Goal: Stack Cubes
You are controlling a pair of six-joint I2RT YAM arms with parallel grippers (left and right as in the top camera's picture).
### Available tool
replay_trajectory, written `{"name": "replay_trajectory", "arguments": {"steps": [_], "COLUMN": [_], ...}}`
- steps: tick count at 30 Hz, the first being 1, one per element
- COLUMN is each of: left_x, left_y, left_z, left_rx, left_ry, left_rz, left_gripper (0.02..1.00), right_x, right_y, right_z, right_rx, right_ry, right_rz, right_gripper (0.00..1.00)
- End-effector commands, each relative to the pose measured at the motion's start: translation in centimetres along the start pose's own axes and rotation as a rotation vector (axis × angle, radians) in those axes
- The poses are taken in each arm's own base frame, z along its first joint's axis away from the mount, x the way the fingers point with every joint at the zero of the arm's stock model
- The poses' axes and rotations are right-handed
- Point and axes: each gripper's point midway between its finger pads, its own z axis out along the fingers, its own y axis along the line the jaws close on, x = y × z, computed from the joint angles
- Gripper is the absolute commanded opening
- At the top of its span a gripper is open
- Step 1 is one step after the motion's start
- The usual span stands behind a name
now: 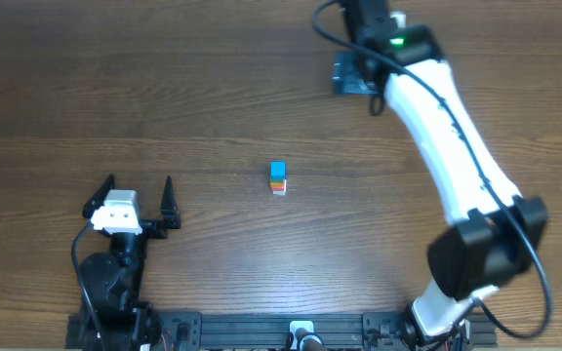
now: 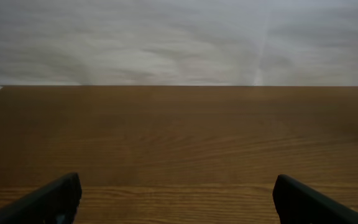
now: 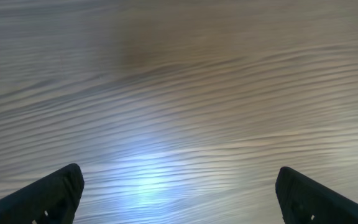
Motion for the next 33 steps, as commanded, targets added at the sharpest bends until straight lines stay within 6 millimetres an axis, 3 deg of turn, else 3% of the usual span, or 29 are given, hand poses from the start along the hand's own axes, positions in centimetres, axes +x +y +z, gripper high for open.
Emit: {"name": "replay_trajectory", "arguments": {"steps": [1, 4, 14, 24, 33], "left_x": [0.2, 0.1, 0.2, 0.2, 0.2], "left_y": [-0.1, -0.1, -0.1, -0.1, -0.1], "left_z": [0.0, 0.0, 0.0, 0.0, 0.0], "left_rx": [0.008, 0.008, 0.008, 0.008, 0.008], "left_ry": [-0.001, -0.001, -0.001, -0.001, -0.001], "left_rz": [0.014, 0.014, 0.014, 0.014, 0.014], "left_gripper": [1.000, 1.000, 0.998, 1.000, 1.000], "right_x": [-0.5, 1.2, 7.5, 11.8, 14.3], "right_y": [-6.2, -8.0, -7.1, -7.7, -9.4], "right_z": [-4.6, -5.5, -7.1, -9.6, -9.7], "right_rx": [0.089, 0.052, -0.182, -0.245, -0.260], "right_ry": [-0.140, -0.190, -0.496, -0.814, -0.955], "right_rz": [-0.011, 0.048, 0.021, -0.019, 0.031], "right_gripper": [0.993, 0.993, 0.991, 0.991, 0.993]}}
